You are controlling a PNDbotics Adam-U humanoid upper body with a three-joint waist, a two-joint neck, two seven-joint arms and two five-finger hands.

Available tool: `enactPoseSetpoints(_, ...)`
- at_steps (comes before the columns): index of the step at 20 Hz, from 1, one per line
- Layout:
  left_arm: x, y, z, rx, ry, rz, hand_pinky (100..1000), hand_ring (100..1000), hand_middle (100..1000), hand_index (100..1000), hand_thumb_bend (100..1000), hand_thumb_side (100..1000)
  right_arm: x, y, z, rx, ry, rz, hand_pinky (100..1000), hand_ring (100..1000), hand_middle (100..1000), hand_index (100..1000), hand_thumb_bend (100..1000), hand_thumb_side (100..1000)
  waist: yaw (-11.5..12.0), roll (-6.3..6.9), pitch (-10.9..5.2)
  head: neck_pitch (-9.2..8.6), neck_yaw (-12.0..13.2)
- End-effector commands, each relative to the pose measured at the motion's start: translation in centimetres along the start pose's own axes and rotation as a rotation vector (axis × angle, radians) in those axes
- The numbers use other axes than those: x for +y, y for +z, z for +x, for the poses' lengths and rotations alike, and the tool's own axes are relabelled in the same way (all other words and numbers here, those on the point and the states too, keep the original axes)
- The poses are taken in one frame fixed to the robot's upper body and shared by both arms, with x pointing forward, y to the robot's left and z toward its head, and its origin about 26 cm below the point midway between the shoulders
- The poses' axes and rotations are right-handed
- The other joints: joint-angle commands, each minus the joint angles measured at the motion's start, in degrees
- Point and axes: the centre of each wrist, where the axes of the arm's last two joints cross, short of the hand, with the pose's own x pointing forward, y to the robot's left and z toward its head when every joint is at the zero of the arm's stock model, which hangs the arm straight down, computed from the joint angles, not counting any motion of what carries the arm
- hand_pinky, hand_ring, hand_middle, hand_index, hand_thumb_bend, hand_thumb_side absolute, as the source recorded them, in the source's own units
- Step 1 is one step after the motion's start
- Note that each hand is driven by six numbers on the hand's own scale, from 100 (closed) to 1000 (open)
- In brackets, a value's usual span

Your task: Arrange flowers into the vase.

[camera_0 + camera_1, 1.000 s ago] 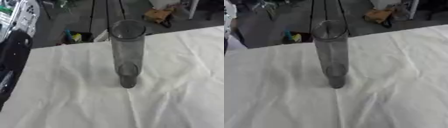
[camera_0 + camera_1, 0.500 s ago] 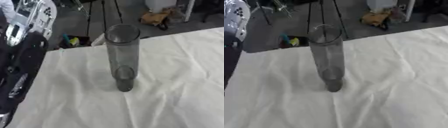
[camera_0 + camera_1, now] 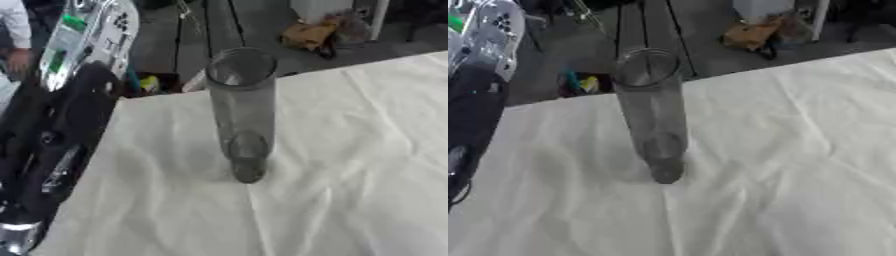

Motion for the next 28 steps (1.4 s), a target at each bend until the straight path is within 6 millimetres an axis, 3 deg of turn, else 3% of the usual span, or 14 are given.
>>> enactPoseSetpoints(1, -0.9, -0.4, 1.2, -0.042, -0.002, -0.037, 100, 100, 100, 100, 100, 635, -0.2, -0.8, 0.6, -0.035, -0.005, 0.013, 521, 659, 569, 812, 100, 840, -0.2, 0.51, -1.96, -0.17, 0.3)
enactPoseSetpoints(9, -1.9, -0.1, 0.6, -0.027, 0.001, -0.067, 100, 100, 100, 100, 100, 641, 0.1, -1.2, 0.7, -0.043, -0.022, 0.013, 521, 660, 569, 812, 100, 832, -0.9, 0.92, -1.63, -0.14, 0.5)
enactPoseSetpoints(28, -2.0, 0.6, -1.0, 0.028, -0.006, -0.072, 100, 100, 100, 100, 100, 666, 0.2, -1.4, 0.7, -0.045, -0.028, 0.0, 519, 661, 567, 811, 100, 819, -1.4, 1.37, -0.6, -0.24, 0.0)
